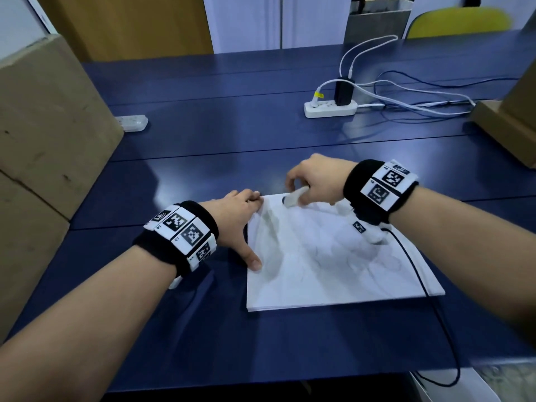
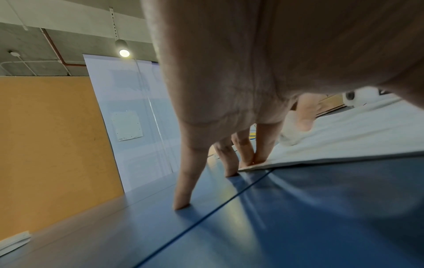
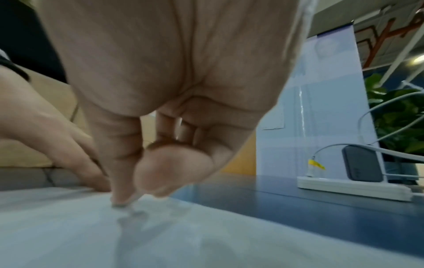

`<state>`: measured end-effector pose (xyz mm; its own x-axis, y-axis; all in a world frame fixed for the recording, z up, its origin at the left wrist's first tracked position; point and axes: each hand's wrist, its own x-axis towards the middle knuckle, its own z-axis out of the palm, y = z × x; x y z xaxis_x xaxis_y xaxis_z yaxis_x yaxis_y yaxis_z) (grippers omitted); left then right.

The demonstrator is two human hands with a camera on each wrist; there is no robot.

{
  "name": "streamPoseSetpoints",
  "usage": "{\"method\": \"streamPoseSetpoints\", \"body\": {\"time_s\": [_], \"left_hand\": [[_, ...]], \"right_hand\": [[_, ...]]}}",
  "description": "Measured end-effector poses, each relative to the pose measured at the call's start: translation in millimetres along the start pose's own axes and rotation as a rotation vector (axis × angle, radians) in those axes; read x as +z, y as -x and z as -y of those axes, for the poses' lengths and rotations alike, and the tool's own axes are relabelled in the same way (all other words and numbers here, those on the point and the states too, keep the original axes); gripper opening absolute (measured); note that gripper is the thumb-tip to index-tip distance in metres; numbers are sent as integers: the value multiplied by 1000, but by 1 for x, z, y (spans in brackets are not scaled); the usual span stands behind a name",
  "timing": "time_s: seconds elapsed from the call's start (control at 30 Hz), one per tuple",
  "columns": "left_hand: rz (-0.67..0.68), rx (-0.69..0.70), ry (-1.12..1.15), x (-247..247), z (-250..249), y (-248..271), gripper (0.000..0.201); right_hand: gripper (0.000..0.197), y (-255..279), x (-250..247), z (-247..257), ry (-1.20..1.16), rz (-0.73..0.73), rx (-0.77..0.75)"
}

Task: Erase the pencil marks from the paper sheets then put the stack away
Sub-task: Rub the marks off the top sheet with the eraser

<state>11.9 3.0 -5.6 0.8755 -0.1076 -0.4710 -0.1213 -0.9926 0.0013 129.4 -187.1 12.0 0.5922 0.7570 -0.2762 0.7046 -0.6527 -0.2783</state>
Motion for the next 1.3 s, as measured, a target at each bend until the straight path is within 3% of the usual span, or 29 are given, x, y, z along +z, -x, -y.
{"method": "streamPoseSetpoints", "body": {"time_s": [0.07,0.23,0.43,0.5,0.63,0.7,0.83,0.9,1.03,1.2,1.3], "left_hand": [[5,-3,4,0,0,0,145],[7,3,7,1,0,-1,143],[4,1,15,0,1,-1,144],[5,-3,13,1,1,-2,144],[-3,-2,9,2,1,-3,143],[0,-3,13,2,1,-3,143],[2,1,10,1,1,-1,144],[2,0,8,1,0,-2,143],[-3,1,1,1,0,-1,141],[0,1,0,-1,-2,1,141],[2,0,1,0,-2,1,141]], "right_hand": [[13,-1,-1,-3,-24,-28,14],[19,18,5,3,-77,282,-51],[15,-4,0,-3,-11,-34,46],[15,0,1,-3,-17,3,33],[20,16,4,7,-34,243,-42],[19,10,2,6,8,199,-17],[14,-3,-2,1,38,-37,38],[16,2,1,0,13,-12,10],[19,15,5,7,-29,209,-48],[16,-1,-1,2,24,-10,39],[17,6,1,1,-4,63,10]]}}
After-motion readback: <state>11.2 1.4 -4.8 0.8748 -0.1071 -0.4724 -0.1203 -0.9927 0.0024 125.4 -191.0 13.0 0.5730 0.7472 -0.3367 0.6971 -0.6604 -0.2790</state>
